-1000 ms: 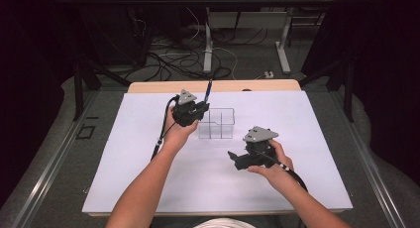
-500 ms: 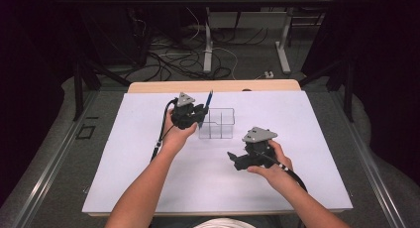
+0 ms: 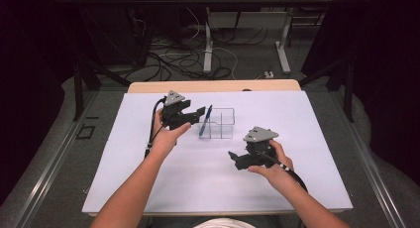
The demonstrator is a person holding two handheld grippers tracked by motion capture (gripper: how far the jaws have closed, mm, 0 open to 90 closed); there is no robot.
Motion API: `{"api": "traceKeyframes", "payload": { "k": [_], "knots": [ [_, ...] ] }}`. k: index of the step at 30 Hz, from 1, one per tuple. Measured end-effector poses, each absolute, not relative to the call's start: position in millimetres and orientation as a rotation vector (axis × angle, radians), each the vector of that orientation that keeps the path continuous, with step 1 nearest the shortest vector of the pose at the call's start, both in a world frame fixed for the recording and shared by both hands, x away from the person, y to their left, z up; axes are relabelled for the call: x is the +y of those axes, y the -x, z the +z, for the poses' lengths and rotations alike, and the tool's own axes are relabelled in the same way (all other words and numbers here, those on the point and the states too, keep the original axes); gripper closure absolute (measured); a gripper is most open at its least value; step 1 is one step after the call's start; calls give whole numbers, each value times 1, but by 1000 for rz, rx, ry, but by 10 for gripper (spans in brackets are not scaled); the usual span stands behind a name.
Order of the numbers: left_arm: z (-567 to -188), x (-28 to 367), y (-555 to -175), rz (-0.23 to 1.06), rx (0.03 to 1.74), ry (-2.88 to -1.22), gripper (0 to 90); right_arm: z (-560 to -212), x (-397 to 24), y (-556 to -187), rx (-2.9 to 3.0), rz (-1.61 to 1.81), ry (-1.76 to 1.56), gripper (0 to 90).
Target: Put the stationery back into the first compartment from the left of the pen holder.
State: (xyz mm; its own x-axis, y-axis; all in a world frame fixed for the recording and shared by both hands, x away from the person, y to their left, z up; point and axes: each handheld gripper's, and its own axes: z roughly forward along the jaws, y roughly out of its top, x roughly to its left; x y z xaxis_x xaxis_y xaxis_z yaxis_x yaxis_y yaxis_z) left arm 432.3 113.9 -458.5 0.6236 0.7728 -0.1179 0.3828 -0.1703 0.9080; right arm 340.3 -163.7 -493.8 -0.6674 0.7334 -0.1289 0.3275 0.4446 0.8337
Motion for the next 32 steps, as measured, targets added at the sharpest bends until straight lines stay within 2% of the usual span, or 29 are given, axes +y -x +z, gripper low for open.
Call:
{"api": "traceKeyframes", "payload": {
  "k": [6, 11, 16, 19, 26, 32],
  "knots": [
    [-452, 126, -419, 428, 920, -1810, 293, -494, -166, -341, 2217, 1128, -900, 0],
    [-449, 135, -406, 323, 943, -1789, 292, -495, -166, -341, 2220, 1122, -907, 0],
    [-447, 145, -393, 303, 946, -1793, 168, -496, -167, -342, 2213, 1122, -905, 0],
    [-445, 151, -386, 317, 956, -1787, 146, -497, -168, -342, 2208, 1125, -915, 0],
    [-449, 165, -374, 341, 958, -1796, 13, -496, -170, -342, 2205, 1124, -924, 0],
    [-459, 175, -368, 373, 979, -1800, 2, -496, -172, -343, 2205, 1122, -931, 0]
  ]
}}
